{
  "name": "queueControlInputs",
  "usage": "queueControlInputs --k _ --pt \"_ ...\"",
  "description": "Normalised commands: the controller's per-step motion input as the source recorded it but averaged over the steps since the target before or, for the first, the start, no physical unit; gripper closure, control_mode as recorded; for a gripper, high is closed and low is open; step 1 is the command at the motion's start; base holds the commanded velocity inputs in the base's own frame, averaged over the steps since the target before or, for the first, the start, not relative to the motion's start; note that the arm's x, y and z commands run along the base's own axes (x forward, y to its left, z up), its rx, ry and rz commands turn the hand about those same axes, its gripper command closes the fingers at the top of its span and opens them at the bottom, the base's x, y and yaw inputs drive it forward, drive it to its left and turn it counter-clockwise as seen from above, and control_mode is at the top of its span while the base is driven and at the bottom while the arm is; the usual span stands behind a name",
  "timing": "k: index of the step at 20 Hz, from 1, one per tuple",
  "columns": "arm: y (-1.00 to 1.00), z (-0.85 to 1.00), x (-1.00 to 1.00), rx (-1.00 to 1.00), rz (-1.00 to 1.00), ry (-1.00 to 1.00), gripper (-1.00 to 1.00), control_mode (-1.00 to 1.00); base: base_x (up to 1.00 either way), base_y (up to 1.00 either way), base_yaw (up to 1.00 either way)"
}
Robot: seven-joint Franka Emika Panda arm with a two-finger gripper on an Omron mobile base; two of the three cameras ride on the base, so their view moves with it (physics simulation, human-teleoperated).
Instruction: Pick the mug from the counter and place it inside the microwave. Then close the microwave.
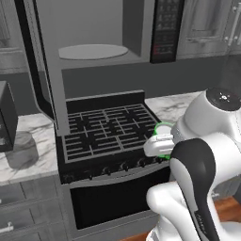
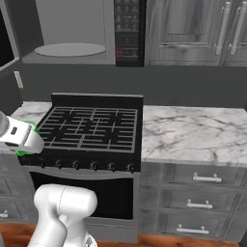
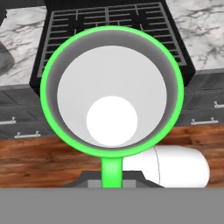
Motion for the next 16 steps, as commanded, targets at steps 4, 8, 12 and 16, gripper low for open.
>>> queueControlInputs --k 4,8,12,16 --pt "0.00 0.00 0.00 0.00 0.00 0.00 1.00 1.00 0.20 -0.02 0.00" --pt "0.00 0.00 0.00 0.00 0.00 0.00 1.00 1.00 0.24 -0.01 0.00" --pt "0.00 0.00 0.00 0.00 0.00 0.00 1.00 1.00 0.20 0.00 0.00" --pt "0.00 0.00 0.00 0.00 0.00 0.00 1.00 1.00 0.00 0.00 0.00"
